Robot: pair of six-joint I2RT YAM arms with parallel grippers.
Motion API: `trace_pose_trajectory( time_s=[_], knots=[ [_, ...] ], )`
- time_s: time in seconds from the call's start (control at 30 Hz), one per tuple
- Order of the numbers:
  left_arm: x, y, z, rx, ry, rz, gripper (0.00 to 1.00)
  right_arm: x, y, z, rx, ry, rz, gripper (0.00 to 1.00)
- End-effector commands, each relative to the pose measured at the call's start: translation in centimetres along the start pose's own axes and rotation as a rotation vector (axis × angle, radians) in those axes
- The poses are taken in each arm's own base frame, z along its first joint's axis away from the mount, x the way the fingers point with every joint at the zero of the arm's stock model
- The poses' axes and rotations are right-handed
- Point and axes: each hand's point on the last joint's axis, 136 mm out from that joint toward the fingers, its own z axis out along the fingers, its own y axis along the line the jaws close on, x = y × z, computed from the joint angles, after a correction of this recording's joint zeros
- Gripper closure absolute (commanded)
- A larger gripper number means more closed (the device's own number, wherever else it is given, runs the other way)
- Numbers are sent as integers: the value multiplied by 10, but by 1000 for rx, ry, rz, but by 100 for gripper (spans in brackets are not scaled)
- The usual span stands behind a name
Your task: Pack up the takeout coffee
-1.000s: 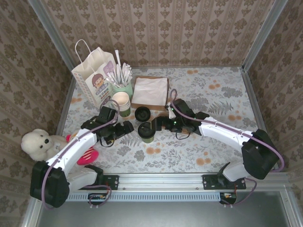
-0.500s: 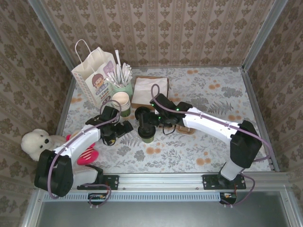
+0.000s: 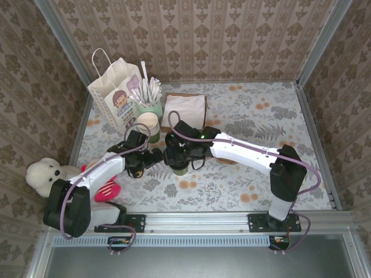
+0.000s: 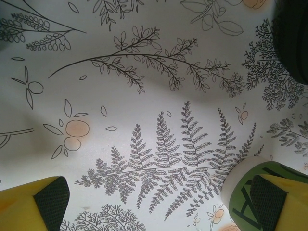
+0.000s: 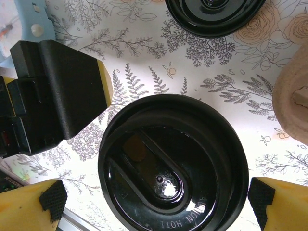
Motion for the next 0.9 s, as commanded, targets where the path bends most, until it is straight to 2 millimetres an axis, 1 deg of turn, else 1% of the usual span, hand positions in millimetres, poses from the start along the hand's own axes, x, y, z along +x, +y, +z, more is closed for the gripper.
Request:
trace_pose_trajectory(
  time_s=[0.0, 0.1, 0.2, 0.33, 0.43, 0.5, 0.63, 0.87],
  knots=[
    [6, 2, 6, -5, 24, -11, 0, 4, -10, 4, 83, 22, -47, 0],
    [7, 0, 8, -1, 31, -11, 0, 4, -13, 5, 117, 19, -61, 0],
    [9, -1, 10, 6, 38, -11, 0, 6, -11, 8, 116, 28, -77, 0],
    [10, -2, 13, 6, 47, -11, 0, 9, 3, 12, 42, 52, -90, 0],
    [11, -3, 13, 7, 50, -9, 0, 10, 8, 16, 14, 55, -79, 0],
    [12, -3, 13, 9, 51, -8, 0, 10, 6, 19, 27, 57, -77, 0],
    [12, -3, 13, 9, 51, -10, 0, 13, -6, 23, 89, 68, -77, 0],
    [12, -2, 15, 6, 57, -14, 0, 15, -2, 26, 89, 84, -92, 0]
  ],
)
